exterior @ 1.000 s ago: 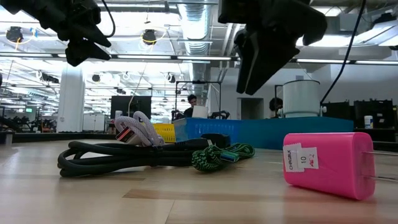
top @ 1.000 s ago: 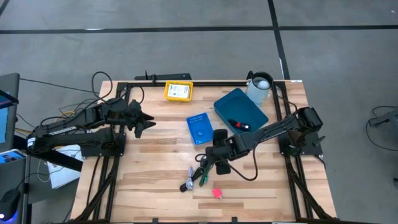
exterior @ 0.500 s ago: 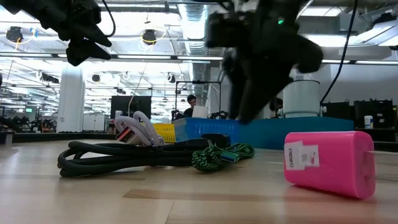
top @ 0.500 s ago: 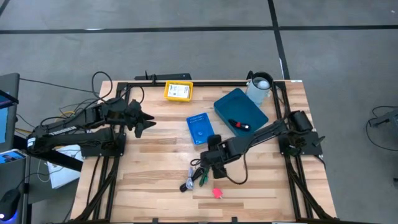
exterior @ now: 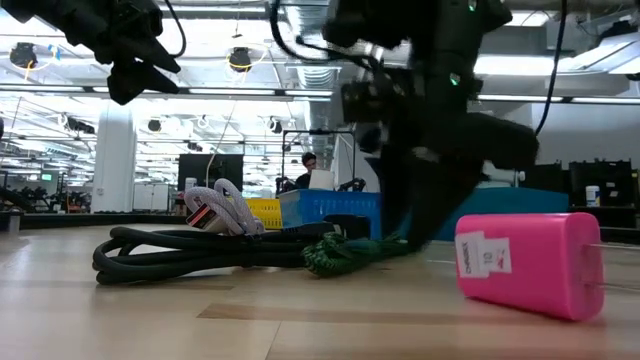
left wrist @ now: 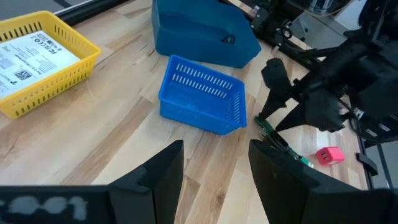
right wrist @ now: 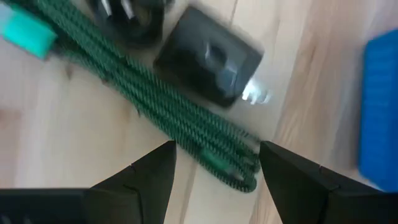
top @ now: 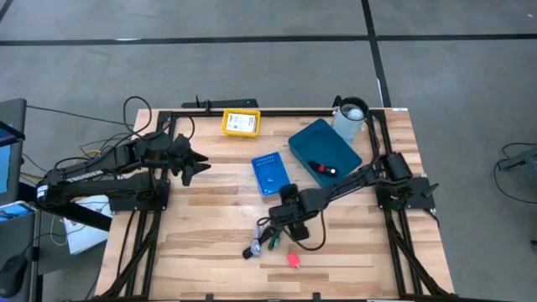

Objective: Pick and place items into bin
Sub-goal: Put the green charger cable into the dark blue bin

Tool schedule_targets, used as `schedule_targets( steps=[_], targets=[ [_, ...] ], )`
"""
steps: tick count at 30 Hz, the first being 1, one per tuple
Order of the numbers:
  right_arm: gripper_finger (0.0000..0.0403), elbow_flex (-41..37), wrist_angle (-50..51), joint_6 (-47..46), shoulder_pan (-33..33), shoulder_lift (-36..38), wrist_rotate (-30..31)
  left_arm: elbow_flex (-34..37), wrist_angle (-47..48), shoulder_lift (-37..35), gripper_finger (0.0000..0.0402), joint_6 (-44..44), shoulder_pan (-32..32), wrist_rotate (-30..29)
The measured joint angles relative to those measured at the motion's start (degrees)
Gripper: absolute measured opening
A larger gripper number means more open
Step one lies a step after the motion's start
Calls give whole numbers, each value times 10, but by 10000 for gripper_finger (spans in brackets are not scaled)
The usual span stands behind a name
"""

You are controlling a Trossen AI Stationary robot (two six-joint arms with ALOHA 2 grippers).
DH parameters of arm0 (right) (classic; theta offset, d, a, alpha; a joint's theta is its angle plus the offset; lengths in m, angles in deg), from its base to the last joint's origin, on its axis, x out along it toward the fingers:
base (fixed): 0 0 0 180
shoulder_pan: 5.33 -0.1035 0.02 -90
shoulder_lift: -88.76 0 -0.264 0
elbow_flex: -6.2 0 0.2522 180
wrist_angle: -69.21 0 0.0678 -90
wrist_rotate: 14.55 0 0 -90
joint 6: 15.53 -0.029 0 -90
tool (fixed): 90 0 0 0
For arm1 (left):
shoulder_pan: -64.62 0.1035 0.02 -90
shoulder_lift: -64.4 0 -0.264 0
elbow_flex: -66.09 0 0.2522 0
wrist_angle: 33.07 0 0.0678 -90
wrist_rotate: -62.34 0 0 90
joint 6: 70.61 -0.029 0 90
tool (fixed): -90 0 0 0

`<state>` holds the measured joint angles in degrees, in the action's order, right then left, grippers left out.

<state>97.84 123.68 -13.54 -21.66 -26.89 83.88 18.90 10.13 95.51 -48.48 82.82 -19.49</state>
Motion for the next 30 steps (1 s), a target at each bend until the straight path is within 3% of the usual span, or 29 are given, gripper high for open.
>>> schedule_targets(
  steps=[10,23,30],
  targets=[
    [208,-1,9,1,15,-7,-25,0,0,0,171,0,0,0],
    [37,1,64,-13,15,-7,-71,0,0,0,171,0,0,0],
    [9,0,111,-16,-1,-7,-73,0,1,0,171,-1,0,0]
  ],
)
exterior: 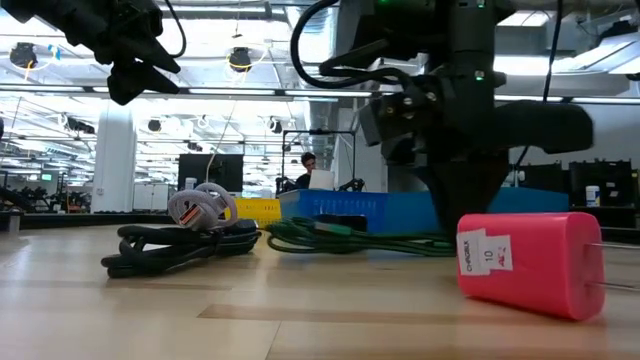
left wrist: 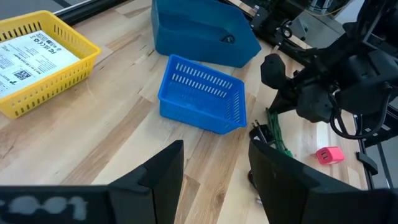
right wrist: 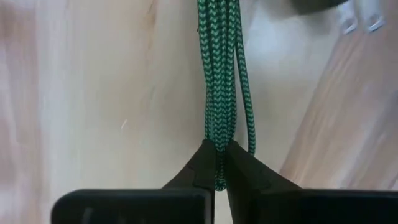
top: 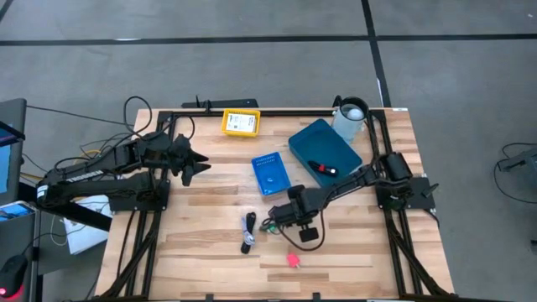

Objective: Pick and place items into bin
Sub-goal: Put the green charger cable into the dark blue bin

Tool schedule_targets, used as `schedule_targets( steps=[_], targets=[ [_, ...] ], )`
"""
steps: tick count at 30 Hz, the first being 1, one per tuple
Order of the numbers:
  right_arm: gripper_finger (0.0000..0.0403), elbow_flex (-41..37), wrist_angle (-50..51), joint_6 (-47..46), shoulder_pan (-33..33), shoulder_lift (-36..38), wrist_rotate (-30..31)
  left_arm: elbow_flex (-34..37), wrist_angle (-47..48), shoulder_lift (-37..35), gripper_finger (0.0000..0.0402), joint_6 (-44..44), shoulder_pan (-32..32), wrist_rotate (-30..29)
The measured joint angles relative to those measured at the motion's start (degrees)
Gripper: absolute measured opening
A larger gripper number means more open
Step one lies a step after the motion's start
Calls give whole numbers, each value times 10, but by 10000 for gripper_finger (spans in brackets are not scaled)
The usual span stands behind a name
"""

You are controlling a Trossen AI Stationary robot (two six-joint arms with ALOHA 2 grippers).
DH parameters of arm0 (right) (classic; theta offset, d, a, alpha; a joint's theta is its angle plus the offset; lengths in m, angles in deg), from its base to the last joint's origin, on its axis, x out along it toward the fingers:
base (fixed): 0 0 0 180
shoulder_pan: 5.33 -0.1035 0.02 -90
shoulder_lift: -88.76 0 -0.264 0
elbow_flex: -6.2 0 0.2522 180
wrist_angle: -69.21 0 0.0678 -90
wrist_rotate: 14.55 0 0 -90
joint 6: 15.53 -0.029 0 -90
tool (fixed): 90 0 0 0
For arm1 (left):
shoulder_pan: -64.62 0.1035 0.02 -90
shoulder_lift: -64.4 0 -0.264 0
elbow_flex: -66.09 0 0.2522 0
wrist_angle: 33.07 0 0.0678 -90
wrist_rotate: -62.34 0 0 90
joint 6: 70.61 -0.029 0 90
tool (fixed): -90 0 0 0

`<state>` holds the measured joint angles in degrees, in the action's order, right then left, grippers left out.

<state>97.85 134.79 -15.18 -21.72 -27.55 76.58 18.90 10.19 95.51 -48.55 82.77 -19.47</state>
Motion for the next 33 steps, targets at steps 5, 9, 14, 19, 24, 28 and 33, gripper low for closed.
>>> schedule_targets(
  steps=[5,9,14,19,24,28,33],
  targets=[
    [18,0,16,-20,-15,0,1,0,0,0,171,0,0,0],
    [6,10,33,-39,-27,0,0,0,0,0,171,0,0,0],
    [8,50,54,-49,-34,-1,1,0,0,0,171,0,0,0],
    [5,97,119,-55,-34,-1,23,0,0,0,171,0,0,0],
    [4,154,236,-69,-27,0,81,0,0,0,171,-4,0,0],
    [3,204,344,-89,-12,0,116,0,0,0,171,-15,0,0],
    [3,237,373,-102,14,32,148,0,0,0,171,-15,0,0]
  ],
)
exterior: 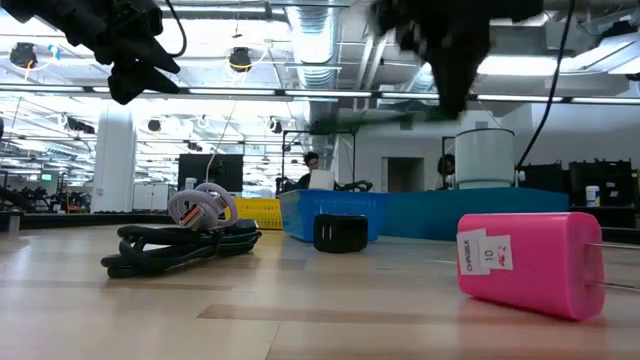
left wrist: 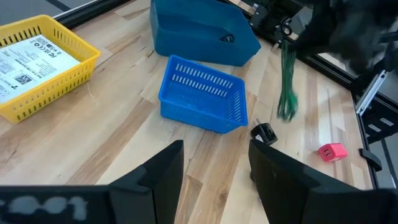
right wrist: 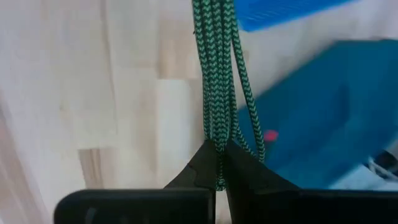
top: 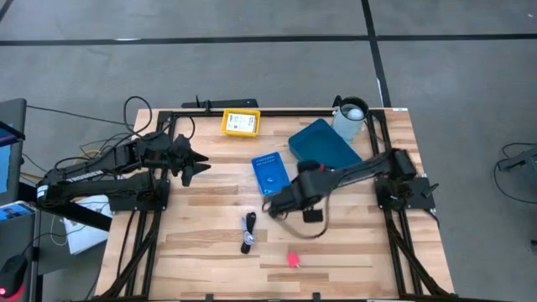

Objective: Pick and place items into bin
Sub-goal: Put the green charger cable into the dark blue bin

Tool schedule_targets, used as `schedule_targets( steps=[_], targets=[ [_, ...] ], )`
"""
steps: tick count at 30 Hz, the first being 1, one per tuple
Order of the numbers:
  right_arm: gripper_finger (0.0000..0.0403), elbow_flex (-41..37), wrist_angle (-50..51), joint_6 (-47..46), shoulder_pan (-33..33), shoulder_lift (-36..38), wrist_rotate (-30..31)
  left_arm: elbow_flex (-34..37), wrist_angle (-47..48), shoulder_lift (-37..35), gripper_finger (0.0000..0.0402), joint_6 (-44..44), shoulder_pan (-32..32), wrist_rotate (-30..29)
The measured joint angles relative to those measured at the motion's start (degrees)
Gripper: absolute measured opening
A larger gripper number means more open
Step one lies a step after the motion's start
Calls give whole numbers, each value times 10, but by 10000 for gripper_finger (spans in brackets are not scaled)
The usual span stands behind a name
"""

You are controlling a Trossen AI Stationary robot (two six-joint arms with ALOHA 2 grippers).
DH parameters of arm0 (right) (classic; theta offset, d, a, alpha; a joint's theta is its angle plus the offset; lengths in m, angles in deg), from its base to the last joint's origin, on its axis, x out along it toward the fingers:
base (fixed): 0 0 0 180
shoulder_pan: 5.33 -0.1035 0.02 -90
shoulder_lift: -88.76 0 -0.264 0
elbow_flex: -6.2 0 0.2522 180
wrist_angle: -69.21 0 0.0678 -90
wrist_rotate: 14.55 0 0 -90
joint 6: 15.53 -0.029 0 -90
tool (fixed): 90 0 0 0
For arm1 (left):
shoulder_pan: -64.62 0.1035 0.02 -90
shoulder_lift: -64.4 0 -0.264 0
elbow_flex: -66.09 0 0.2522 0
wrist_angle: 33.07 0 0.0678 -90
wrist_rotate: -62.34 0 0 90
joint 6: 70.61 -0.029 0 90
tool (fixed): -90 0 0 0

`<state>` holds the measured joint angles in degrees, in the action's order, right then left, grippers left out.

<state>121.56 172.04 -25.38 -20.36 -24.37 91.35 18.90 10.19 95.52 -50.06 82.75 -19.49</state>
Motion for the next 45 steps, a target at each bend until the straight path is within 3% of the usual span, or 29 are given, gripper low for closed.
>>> schedule_targets(
  steps=[12,20,25,30,37,45],
  targets=[
    [3,-41,7,-151,78,186,163,0,6,0,171,0,0,0],
    [3,-206,-15,-277,117,332,230,0,6,0,171,0,0,0],
    [4,-341,-104,-346,140,404,196,0,6,0,171,0,0,0],
    [6,-430,-201,-374,151,419,122,0,6,0,171,0,0,0],
    [10,-472,-228,-399,152,380,90,0,6,0,171,0,0,-7],
    [46,-492,-252,-397,156,319,80,0,6,0,171,0,0,-14]
  ],
)
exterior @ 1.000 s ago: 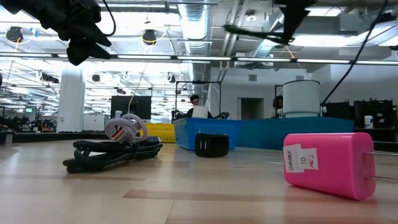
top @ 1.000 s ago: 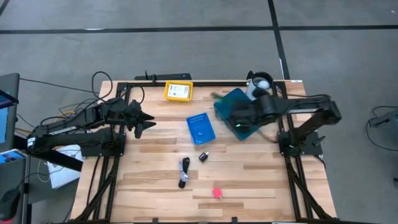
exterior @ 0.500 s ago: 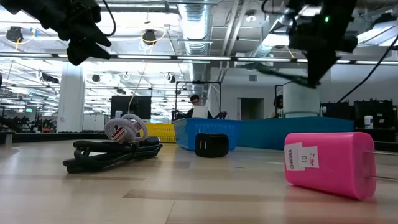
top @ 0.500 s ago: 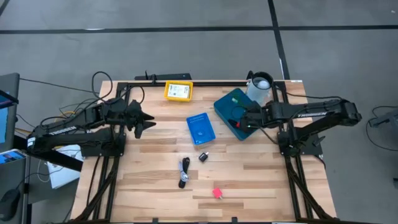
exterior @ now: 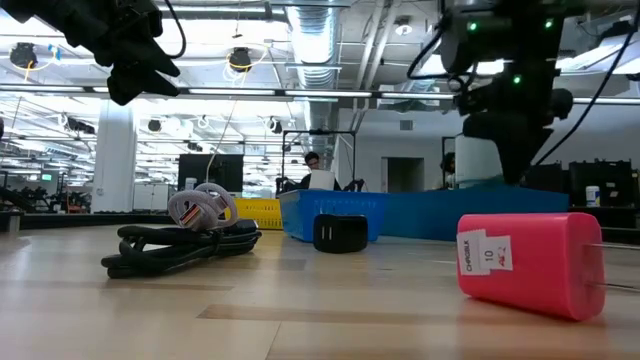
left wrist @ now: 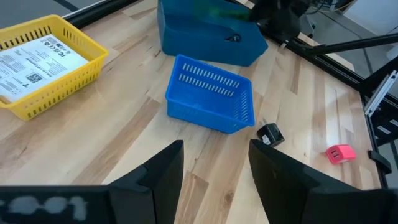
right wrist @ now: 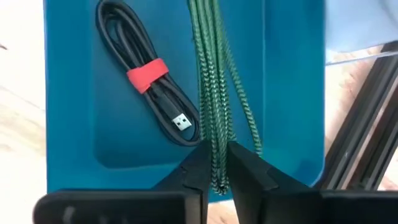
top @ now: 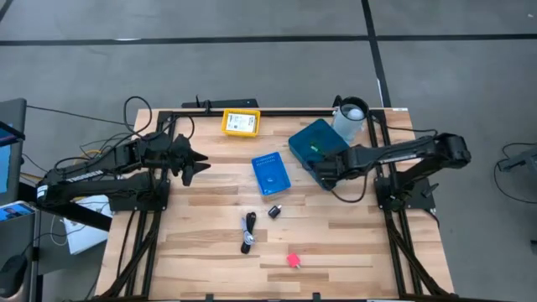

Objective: Pick and place items into bin
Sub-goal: Put the green charger cable into the dark blue bin, then put the white charger cable into the dark blue bin

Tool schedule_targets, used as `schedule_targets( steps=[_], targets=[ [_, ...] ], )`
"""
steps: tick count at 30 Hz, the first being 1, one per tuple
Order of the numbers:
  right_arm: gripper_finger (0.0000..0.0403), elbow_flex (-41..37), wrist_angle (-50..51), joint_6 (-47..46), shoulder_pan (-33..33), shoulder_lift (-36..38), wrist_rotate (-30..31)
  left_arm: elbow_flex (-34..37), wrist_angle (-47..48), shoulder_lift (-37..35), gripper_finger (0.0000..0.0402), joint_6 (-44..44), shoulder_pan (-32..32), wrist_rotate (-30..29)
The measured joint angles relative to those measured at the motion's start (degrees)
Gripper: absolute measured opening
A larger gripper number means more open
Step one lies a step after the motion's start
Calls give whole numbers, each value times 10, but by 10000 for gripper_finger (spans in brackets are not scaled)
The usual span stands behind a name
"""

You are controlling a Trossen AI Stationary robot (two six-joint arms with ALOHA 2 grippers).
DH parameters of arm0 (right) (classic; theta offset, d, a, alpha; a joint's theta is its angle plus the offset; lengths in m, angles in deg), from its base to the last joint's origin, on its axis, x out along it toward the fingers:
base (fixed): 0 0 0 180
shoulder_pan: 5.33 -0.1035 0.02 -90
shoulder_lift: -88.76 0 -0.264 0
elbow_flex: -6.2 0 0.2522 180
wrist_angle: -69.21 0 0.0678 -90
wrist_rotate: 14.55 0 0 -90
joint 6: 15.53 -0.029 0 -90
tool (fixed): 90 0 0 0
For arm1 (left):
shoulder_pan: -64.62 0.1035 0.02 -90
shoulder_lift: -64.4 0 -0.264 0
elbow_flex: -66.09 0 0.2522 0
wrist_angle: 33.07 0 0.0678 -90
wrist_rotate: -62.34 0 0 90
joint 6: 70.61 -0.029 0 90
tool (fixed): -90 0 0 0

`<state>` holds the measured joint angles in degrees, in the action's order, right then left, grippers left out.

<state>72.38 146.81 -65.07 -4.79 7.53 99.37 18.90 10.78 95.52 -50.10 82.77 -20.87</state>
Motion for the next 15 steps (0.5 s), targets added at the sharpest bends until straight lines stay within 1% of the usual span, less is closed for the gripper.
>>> schedule_targets(
  steps=[4,8,12,15],
  targets=[
    [63,0,-11,4,0,-30,15,0,0,0,171,0,0,0],
    [81,0,-14,19,0,-45,18,0,0,0,171,-1,0,0],
    [95,4,-13,28,0,-35,20,0,0,0,171,-5,0,0],
    [98,19,-10,15,-7,-2,52,0,0,0,171,-5,0,0]
  ],
)
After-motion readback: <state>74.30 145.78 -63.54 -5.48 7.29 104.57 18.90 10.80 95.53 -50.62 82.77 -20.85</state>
